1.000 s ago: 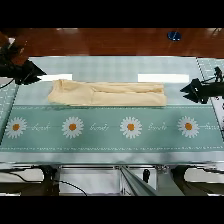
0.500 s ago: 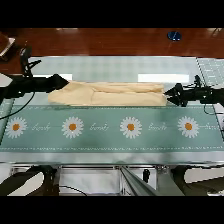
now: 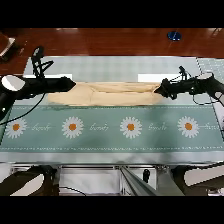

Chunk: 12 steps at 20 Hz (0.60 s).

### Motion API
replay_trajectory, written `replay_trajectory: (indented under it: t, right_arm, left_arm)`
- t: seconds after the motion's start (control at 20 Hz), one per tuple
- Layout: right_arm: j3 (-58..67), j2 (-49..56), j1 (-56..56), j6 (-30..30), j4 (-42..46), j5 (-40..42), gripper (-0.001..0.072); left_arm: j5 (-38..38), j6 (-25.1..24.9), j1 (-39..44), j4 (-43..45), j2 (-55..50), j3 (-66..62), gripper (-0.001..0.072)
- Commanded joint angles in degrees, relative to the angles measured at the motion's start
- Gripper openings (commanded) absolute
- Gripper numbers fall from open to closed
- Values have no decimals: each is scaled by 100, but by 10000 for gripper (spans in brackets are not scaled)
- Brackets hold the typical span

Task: Fold the shirts.

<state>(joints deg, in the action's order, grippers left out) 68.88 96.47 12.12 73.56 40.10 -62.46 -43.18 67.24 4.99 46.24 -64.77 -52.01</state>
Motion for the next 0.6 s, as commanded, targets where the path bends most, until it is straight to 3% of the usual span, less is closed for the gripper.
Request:
replay_trajectory:
  t: [0.0,0.15,0.25,0.35,0.55]
  right_arm:
    - [76,-758,-39,103,1073,-553,24]
    - [-632,-2492,-37,39,1895,-767,24]
    - [-1222,-3727,-39,219,1893,-804,24]
    - [-1644,-4841,-44,466,1895,-1014,24]
    - [-1843,-6345,-44,1029,1862,-1357,24]
  left_arm:
    - [81,2,219,-245,4,4,18]
    - [761,-105,911,-267,-66,2,17]
    - [1209,476,1580,-273,-433,-140,17]
    - [1043,802,2142,-455,-997,-509,18]
    - [625,802,3064,-1147,-2129,-1259,18]
